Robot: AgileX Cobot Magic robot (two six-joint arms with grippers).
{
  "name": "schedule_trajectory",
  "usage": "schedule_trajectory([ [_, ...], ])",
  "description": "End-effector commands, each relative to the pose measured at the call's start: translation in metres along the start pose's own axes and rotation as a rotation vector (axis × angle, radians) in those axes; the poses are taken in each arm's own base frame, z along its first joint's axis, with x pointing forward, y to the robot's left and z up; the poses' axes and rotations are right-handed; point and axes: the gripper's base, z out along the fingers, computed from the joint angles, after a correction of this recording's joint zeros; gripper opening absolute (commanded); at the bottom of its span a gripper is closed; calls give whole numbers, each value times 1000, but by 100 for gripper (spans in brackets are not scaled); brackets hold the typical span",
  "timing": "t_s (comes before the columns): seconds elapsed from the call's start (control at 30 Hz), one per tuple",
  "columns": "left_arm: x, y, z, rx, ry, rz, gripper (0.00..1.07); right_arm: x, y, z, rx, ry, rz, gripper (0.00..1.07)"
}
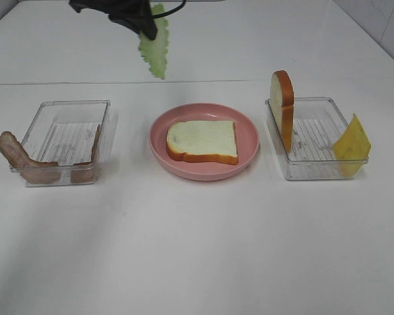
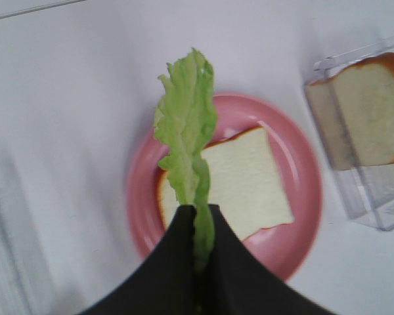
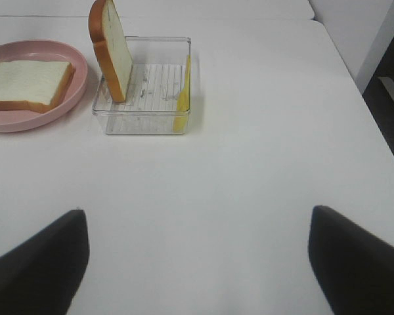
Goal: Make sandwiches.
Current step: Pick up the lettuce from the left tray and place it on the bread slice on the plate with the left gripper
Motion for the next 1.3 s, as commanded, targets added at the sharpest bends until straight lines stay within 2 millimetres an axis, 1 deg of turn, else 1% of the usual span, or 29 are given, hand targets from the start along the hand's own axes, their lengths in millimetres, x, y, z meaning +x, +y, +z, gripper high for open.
schedule_trajectory([
  [0.03,2,-20,13,83,-7,0,0,1,0,-1,1,-18,9,82],
  [0.1,11,-44,36,182,20,6,0,1,0,-1,1,-18,9,82],
  [0.13,11,-44,36,182,20,6,0,1,0,-1,1,-18,9,82],
  [0.17,14,-48,42,203,30,8,0,1,0,-1,1,-18,9,82],
  [0.2,14,-48,42,203,30,8,0,1,0,-1,1,-18,9,82],
  [0.23,18,-53,54,241,48,-8,0,1,0,-1,1,-18,9,82],
  [0.27,21,-55,61,257,63,-21,0,1,0,-1,1,-18,9,82],
  [0.3,21,-55,61,257,63,-21,0,1,0,-1,1,-18,9,82],
  [0.33,25,-56,73,289,82,-37,0,1,0,-1,1,-18,9,82],
  [0.37,26,-57,77,305,89,-47,0,1,0,-1,1,-18,9,82],
  [0.4,26,-57,77,305,89,-47,0,1,0,-1,1,-18,9,82],
  [0.47,34,-57,100,383,131,-98,0,1,0,-1,1,-18,9,82],
  [0.5,34,-57,100,383,131,-98,0,1,0,-1,1,-18,9,82],
  [0.57,40,-56,114,403,161,-127,0,1,0,-1,1,-18,9,82],
  [0.6,40,-56,114,403,161,-127,0,1,0,-1,1,-18,9,82],
  [0.67,47,-52,129,407,194,-150,0,1,0,-1,1,-18,9,82],
  [0.7,47,-52,129,407,194,-150,0,1,0,-1,1,-18,9,82],
  [0.73,51,-50,136,401,208,-154,0,1,0,-1,1,-18,9,82],
  [0.77,51,-50,136,401,208,-154,0,1,0,-1,1,-18,9,82],
  [0.83,55,-45,146,377,223,-149,0,1,0,-1,1,-18,9,82],
  [0.93,58,-40,152,337,224,-125,0,1,0,-1,1,-18,9,82],
  [1.03,59,-36,154,302,230,-97,0,1,0,-1,1,-18,9,82],
  [1.1,60,-31,156,241,230,-59,0,1,0,-1,1,-18,9,82],
  [1.3,61,-22,158,149,228,-42,0,1,0,-1,1,-18,9,82],
])
